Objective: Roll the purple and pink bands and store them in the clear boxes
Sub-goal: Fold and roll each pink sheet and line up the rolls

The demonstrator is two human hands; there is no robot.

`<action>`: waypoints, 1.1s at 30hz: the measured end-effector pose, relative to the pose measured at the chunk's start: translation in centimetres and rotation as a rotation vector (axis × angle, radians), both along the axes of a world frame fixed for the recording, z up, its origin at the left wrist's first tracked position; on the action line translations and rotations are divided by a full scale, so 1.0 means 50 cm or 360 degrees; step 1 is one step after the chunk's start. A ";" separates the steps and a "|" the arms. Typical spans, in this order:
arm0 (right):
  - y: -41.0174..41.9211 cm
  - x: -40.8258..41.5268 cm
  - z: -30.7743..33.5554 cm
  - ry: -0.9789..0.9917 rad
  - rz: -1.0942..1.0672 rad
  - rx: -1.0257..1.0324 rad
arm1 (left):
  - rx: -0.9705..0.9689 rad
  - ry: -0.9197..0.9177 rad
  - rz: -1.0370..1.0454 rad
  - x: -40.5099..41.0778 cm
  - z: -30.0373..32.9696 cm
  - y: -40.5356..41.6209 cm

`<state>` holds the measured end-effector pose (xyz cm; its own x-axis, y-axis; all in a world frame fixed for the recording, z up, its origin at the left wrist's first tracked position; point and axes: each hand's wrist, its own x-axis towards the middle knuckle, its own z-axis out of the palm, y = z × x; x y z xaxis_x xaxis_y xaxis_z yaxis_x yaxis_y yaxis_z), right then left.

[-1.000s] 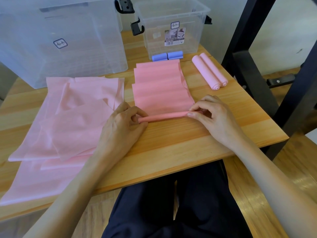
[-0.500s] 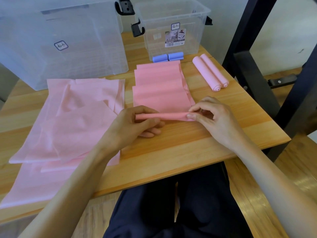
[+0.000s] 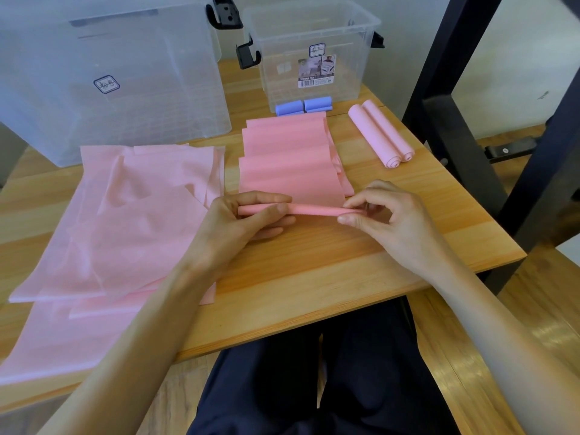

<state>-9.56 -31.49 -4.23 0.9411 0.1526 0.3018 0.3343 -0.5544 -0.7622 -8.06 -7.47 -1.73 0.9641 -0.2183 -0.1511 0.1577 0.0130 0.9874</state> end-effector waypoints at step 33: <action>0.062 -0.013 0.046 0.0870 0.0215 0.0811 | -0.0105 -0.0029 0.0063 -0.020 0.003 -0.009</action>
<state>-10.18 -28.38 -1.90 0.9599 0.2437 -0.1383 -0.1247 -0.0706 -0.9897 -9.06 -7.93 -1.57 0.9746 -0.1889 -0.1200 0.1378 0.0839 0.9869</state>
